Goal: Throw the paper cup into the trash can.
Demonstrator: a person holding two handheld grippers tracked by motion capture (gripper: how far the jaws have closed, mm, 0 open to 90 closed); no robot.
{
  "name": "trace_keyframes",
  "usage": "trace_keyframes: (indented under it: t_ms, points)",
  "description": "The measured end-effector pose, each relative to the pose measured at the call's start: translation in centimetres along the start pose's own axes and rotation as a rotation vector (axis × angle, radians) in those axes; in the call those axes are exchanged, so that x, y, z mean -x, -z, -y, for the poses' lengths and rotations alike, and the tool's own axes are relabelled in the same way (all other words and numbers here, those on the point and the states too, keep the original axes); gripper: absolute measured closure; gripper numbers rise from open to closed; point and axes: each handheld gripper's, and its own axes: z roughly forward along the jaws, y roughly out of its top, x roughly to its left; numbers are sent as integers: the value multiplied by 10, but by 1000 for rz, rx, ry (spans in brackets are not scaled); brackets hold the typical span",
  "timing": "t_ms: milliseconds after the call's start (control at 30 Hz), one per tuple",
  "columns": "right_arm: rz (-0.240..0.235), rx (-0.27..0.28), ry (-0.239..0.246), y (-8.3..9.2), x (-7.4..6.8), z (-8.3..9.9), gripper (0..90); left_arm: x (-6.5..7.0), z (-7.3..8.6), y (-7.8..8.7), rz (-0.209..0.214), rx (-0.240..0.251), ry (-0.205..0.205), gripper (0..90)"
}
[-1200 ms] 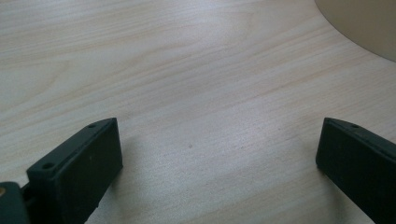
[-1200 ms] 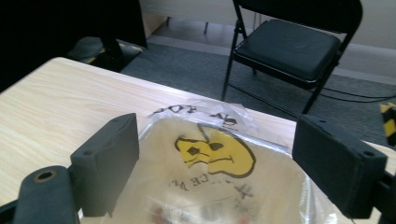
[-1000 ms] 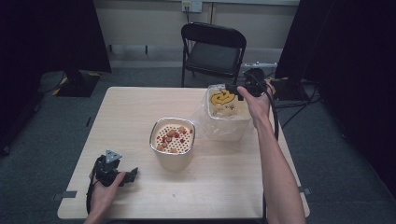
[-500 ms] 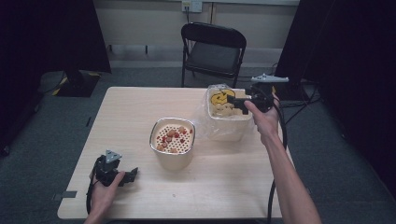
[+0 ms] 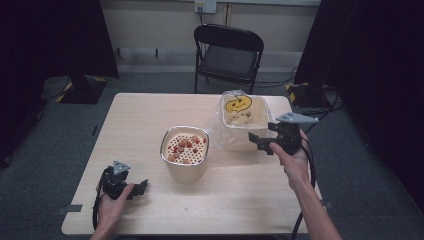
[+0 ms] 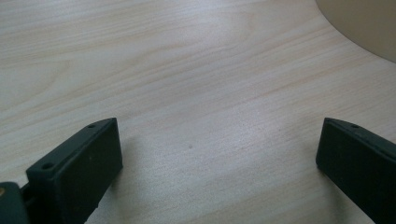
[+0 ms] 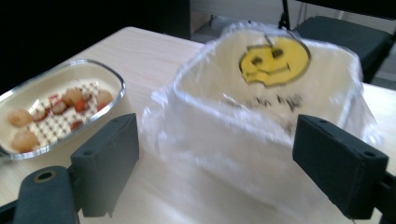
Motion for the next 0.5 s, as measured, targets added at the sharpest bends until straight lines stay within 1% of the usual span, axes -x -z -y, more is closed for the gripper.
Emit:
trace_keyframes:
  t_ms: [100,133,200,300,367,400,433,467,500]
  points:
    - [1,1,-9,8,-1,15,140,0,0,0,0,0,-1,0]
    - [0,-6,-3,10,0,21,140,0,0,0,-1,0,-1,0]
    - [1,-21,-8,13,2,34,140,0,0,0,0,0,-1,0]
    - [22,-64,-22,13,7,56,140,0,0,0,0,0,-1,0]
    - [14,-87,-34,13,10,71,140,0,0,0,0,0,0,0]
    - [20,-103,-36,13,12,77,140,0,0,0,-1,0,1,0]
    - [20,-103,-36,13,12,77,140,0,0,0,-1,0,1,0]
    - [52,-117,-39,13,17,90,140,0,0,0,-1,-1,-1,0]
    - [59,-120,-44,13,19,94,140,0,0,0,0,0,0,0]
